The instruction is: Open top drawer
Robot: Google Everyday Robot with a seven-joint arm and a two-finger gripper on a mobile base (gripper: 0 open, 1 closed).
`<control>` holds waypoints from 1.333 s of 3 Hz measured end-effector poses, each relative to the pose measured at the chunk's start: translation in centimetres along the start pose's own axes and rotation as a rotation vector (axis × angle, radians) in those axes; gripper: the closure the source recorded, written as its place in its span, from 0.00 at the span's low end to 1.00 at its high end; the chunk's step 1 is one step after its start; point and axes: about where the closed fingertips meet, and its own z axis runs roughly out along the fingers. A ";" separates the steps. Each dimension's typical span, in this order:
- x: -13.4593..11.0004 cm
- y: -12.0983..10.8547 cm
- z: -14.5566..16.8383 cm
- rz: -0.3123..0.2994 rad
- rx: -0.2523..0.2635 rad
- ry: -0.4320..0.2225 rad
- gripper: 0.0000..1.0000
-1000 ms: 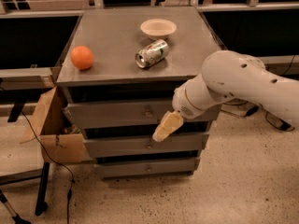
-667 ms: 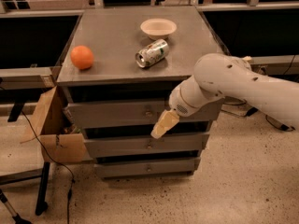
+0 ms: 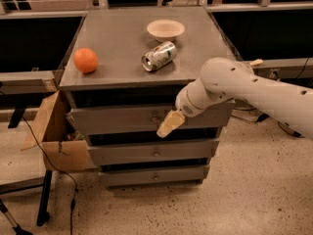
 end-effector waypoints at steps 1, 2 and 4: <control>-0.8 -1.0 1.1 -0.010 -0.003 -0.015 0.00; -1.1 -1.7 2.5 -0.012 -0.022 -0.006 0.00; 0.0 -3.5 4.7 -0.006 -0.009 0.019 0.15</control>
Offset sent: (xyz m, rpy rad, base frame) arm 0.0423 0.0170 -0.0209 0.0027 0.0271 0.0314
